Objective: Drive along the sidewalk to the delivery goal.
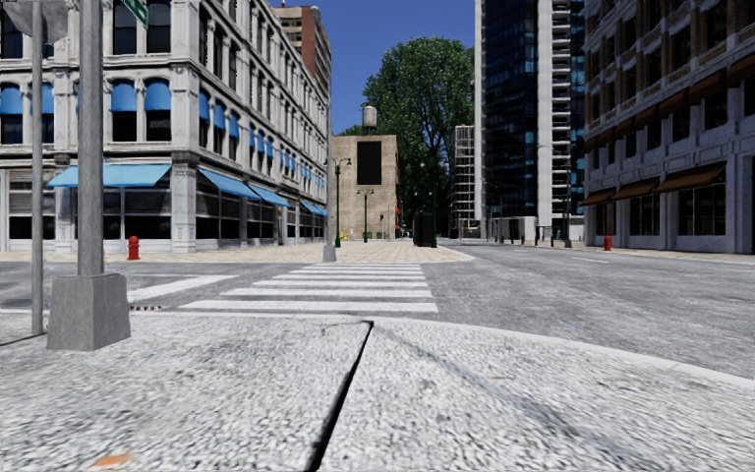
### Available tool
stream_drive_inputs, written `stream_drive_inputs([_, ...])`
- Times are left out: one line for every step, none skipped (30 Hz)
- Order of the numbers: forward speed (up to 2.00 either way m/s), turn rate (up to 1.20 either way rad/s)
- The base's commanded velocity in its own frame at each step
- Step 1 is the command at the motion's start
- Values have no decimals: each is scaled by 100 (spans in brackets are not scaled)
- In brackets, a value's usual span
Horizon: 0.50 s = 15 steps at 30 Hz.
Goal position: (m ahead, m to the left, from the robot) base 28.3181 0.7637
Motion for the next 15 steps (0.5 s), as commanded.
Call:
stream_drive_inputs([200,0])
stream_drive_inputs([200,0])
stream_drive_inputs([200,0])
stream_drive_inputs([200,0])
stream_drive_inputs([200,0])
stream_drive_inputs([200,0])
stream_drive_inputs([200,0])
stream_drive_inputs([200,0])
stream_drive_inputs([200,0])
stream_drive_inputs([200,0])
stream_drive_inputs([200,0])
stream_drive_inputs([200,0])
stream_drive_inputs([200,0])
stream_drive_inputs([200,0])
stream_drive_inputs([200,0])
